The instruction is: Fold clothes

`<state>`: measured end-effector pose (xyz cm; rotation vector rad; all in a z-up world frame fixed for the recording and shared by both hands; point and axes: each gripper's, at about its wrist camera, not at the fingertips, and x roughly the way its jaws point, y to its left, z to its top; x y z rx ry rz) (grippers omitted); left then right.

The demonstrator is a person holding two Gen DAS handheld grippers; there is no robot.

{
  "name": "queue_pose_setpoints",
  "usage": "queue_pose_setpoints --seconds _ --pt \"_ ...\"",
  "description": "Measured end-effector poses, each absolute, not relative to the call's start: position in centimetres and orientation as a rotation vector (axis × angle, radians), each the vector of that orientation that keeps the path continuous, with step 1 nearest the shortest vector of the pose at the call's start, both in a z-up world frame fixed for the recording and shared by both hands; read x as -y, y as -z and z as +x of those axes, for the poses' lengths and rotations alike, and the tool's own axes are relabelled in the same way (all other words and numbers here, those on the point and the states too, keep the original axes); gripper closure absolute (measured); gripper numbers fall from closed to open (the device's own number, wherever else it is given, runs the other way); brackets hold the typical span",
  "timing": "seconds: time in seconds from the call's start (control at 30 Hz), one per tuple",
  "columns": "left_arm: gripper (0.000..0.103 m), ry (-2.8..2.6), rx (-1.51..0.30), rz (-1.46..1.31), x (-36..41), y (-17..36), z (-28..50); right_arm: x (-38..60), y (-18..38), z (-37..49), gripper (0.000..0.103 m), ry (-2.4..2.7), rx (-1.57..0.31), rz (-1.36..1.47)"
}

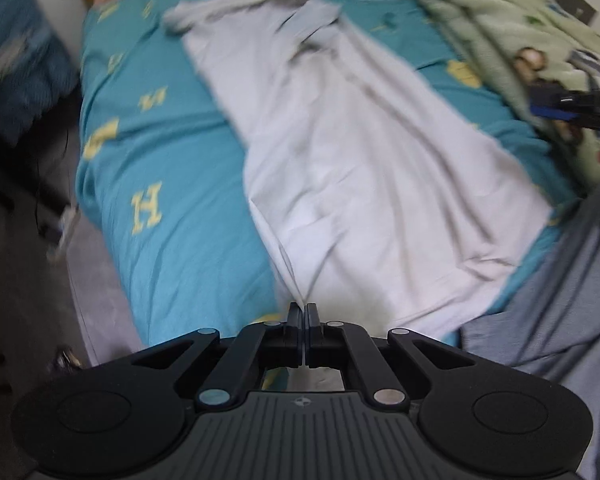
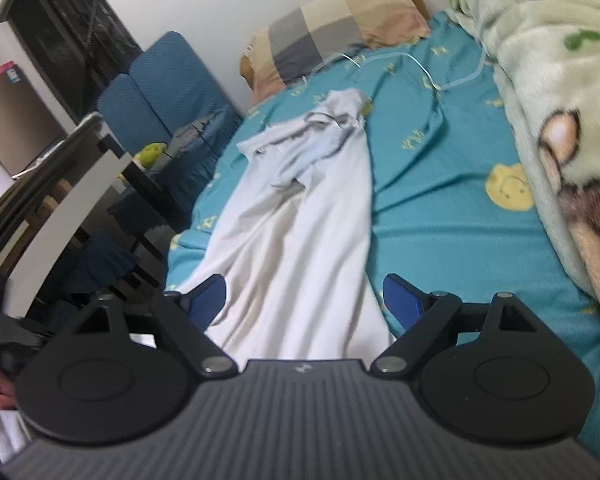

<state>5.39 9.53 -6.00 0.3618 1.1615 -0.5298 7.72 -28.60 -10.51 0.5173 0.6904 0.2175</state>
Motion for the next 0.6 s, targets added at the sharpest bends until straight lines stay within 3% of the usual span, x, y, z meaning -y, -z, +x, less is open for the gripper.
queue_pose_setpoints --seconds 0.13,0.27,0.5,0.6 --pt "0.102 0.626 -1.099 0.397 -3.2 2.7 2.5 29.4 11.1 8.0 0.016 -0.198 -0.720 0.565" --pt "0.102 0.711 -1.089 0.423 3.1 3.1 0.2 30.1 11.6 8.0 0.016 -0.189 -0.744 0.595" --pt "0.100 0.654 -1.228 0.352 6.4 11.4 1.4 32.3 13.5 8.8 0.016 -0.175 -0.819 0.748" --pt "0.090 0.619 -1.287 0.278 5.7 13.5 2.5 33.0 14.7 9.3 0.016 -0.175 -0.861 0.835"
